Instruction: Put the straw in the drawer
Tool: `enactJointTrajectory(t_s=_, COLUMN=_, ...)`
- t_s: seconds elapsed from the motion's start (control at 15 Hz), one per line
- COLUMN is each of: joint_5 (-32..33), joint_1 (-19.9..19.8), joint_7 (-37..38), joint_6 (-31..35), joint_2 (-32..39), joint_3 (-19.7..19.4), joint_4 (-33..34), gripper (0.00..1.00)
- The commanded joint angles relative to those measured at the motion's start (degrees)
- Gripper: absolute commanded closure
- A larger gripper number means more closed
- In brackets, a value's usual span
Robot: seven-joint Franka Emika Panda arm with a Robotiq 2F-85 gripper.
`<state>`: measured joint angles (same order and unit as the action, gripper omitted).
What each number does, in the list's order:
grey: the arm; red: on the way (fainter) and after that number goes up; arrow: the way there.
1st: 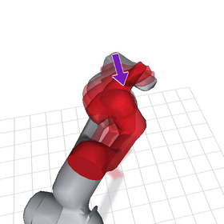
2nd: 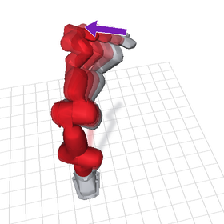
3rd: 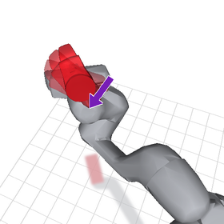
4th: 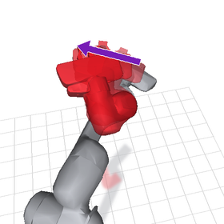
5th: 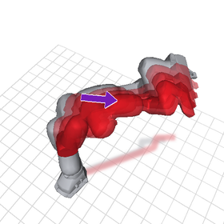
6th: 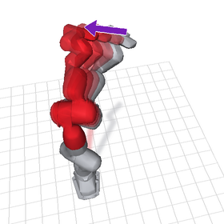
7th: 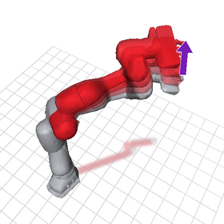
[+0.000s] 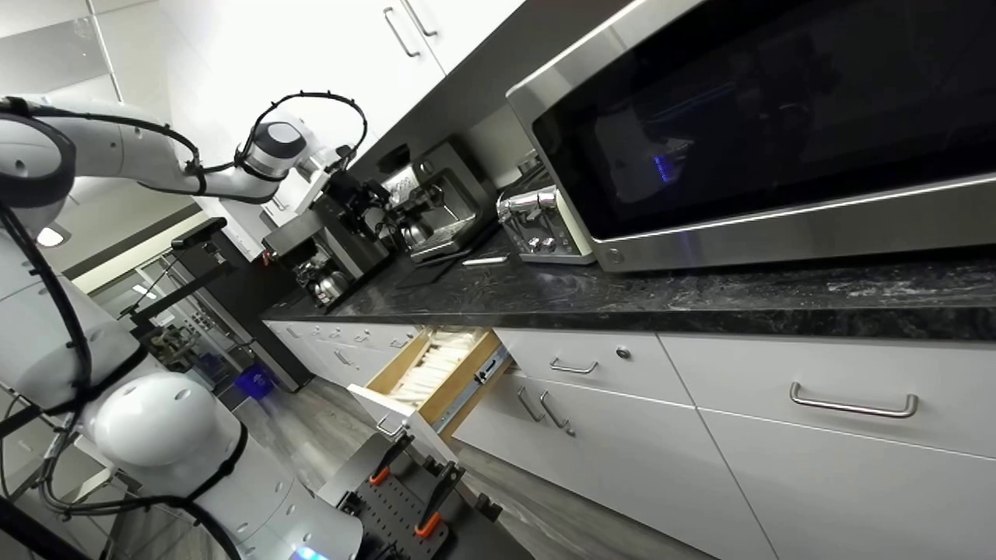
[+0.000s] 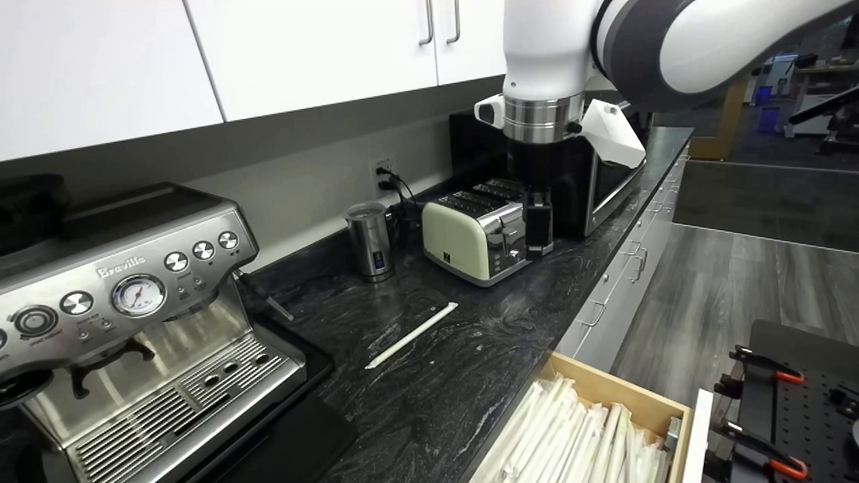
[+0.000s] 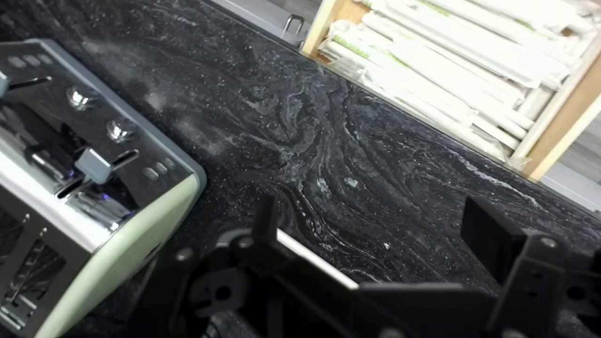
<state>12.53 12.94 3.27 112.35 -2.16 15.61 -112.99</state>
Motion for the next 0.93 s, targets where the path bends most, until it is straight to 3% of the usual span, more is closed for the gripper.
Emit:
enactJointTrajectory(t_s=0.0, joint_5=6.8, joint_1=1.6, joint_7=-5.2, joint_6=2.3, joint_2=6.0, joint_3=0.7, joint_4=5.1, gripper=0.00)
enactJointTrajectory(t_s=0.27, joint_5=11.1, joint_1=3.2, joint_7=-13.9, joint_6=8.4, joint_2=15.1, joint_3=0.3, joint_4=12.5, gripper=0.00)
enactJointTrajectory(t_s=0.67, joint_5=9.5, joint_1=2.6, joint_7=-34.6, joint_6=15.4, joint_2=28.9, joint_3=0.4, joint_4=22.7, gripper=0.00)
enactJointTrajectory(t_s=0.73, joint_5=9.7, joint_1=3.6, joint_7=-28.8, joint_6=14.2, joint_2=24.6, joint_3=-0.5, joint_4=18.4, gripper=0.00)
enactJointTrajectory(t_s=0.87, joint_5=9.6, joint_1=3.6, joint_7=-29.6, joint_6=14.5, joint_2=26.6, joint_3=-0.7, joint_4=19.4, gripper=0.00)
